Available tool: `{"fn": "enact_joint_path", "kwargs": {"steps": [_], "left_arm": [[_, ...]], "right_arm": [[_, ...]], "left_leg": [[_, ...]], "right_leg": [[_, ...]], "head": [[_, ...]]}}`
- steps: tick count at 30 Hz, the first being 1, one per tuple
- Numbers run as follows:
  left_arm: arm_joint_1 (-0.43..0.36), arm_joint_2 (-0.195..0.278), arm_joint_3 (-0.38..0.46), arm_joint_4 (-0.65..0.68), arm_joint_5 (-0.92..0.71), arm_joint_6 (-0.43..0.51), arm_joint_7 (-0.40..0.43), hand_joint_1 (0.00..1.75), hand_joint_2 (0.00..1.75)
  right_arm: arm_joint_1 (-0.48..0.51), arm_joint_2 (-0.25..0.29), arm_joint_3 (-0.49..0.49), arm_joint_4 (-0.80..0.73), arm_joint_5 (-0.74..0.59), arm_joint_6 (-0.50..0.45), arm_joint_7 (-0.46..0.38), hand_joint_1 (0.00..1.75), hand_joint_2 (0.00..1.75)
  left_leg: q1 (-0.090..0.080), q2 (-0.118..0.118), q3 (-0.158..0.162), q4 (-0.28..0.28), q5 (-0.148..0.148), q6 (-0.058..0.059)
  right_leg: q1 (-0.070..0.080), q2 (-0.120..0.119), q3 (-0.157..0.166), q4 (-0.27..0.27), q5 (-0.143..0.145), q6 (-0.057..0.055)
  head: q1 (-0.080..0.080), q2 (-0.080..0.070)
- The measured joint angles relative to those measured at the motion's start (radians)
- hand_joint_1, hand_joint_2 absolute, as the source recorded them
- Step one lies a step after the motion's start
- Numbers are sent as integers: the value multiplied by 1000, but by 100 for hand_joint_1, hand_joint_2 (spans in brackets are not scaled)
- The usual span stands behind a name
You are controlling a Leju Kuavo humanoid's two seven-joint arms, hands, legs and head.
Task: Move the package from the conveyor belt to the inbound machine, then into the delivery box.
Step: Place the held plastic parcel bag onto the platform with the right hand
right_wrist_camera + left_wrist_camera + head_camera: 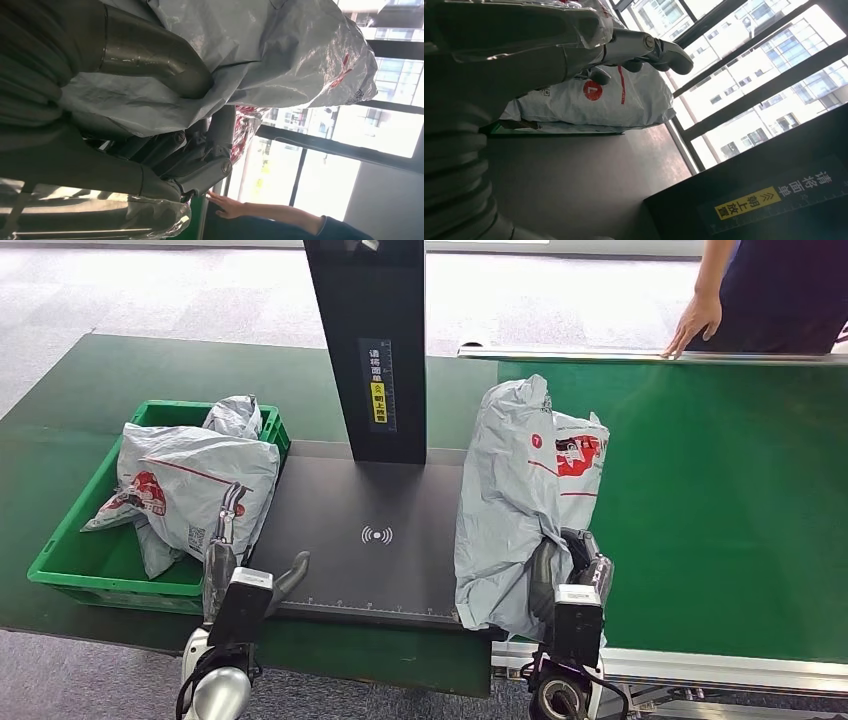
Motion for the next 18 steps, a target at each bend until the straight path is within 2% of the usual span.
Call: {"fn": "enact_joint_path", "kwargs": {"steps": [10, 15, 18], "left_arm": [[-8, -1, 0, 11, 24, 2, -22, 0, 175], [-5, -1, 0, 12, 34, 18, -27, 0, 175], [4, -1, 0, 11, 40, 31, -32, 0, 175]], "right_arm": [[-36, -2, 7, 32, 21, 26, 18, 175, 175], [-63, -6, 39, 22, 23, 68, -57, 175, 175], [-70, -15, 76, -32, 44, 70, -22, 175, 175]], "left_leg": [[0, 0, 0, 0, 0, 0], [0, 0, 0, 0, 0, 0], [0, 0, 0, 0, 0, 0]], "right_leg": [[0, 0, 0, 0, 0, 0], [0, 0, 0, 0, 0, 0], [0, 0, 0, 0, 0, 0]], "head": [[0, 0], [0, 0], [0, 0]]}}
